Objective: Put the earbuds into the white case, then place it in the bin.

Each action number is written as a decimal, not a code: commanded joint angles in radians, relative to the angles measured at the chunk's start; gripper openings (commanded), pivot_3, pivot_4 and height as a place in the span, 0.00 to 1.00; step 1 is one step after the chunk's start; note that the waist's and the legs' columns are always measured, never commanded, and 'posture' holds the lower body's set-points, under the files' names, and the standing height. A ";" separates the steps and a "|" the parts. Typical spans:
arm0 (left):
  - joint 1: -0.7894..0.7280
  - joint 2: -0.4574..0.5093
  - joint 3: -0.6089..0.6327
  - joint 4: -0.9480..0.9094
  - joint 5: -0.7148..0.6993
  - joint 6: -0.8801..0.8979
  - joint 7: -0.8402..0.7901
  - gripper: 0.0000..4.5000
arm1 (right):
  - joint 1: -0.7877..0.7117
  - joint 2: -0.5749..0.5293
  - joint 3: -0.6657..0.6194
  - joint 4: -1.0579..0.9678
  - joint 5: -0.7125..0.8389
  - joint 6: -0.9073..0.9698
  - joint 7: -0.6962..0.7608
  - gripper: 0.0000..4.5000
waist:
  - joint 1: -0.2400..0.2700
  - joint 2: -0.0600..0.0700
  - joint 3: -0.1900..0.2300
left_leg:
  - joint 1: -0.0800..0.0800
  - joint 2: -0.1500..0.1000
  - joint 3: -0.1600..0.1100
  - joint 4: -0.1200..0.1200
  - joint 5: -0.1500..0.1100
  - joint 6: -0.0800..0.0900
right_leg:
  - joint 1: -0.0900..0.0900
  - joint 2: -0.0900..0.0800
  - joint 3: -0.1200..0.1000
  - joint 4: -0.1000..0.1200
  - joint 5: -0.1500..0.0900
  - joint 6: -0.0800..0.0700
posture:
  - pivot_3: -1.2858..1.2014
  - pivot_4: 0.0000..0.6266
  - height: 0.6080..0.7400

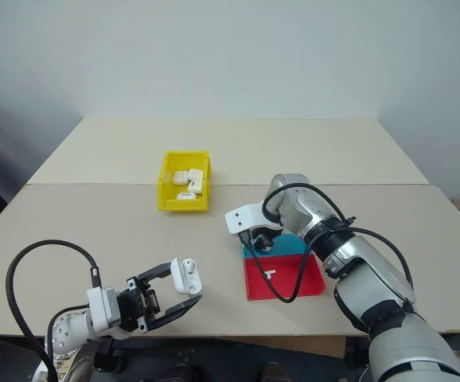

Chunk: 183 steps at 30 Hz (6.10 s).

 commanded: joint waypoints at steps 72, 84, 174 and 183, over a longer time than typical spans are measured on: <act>-0.419 -0.094 0.020 0.035 -0.193 0.273 0.015 0.60 | 0.398 0.236 -1.081 -1.104 1.341 1.081 -0.548 0.28 | -0.003 0.000 0.000 | -0.001 -0.001 -0.005 0.000 0.000 0.001 | 0.003 0.001 -0.001 -0.001 0.002 0.006 | 0.52 0.24 1.00; -0.416 -0.107 0.014 0.024 -0.187 0.278 0.009 0.60 | 0.494 0.123 -0.888 -1.041 1.330 0.830 -0.524 0.28 | -0.002 0.000 0.000 | -0.001 -0.001 -0.005 0.000 0.000 0.001 | 0.002 0.001 -0.001 -0.001 0.002 0.006 | 0.52 0.24 1.00; -0.771 -0.213 0.109 0.315 0.386 0.426 0.628 0.60 | 0.298 -0.143 -0.737 -0.817 0.935 0.441 -0.487 0.01 | 0.020 -0.002 0.001 | -0.002 -0.002 -0.004 0.000 0.000 0.001 | 0.003 0.000 -0.001 -0.004 0.003 0.007 | 0.52 0.24 1.00; -0.946 -0.196 0.112 0.550 0.472 0.761 0.789 0.60 | 0.417 -0.164 -0.736 -0.920 0.955 0.539 -0.593 0.01 | 0.003 -0.003 0.002 | -0.002 -0.002 -0.006 -0.001 0.000 0.001 | 0.002 0.001 -0.001 -0.002 0.002 0.009 | 0.52 0.24 1.00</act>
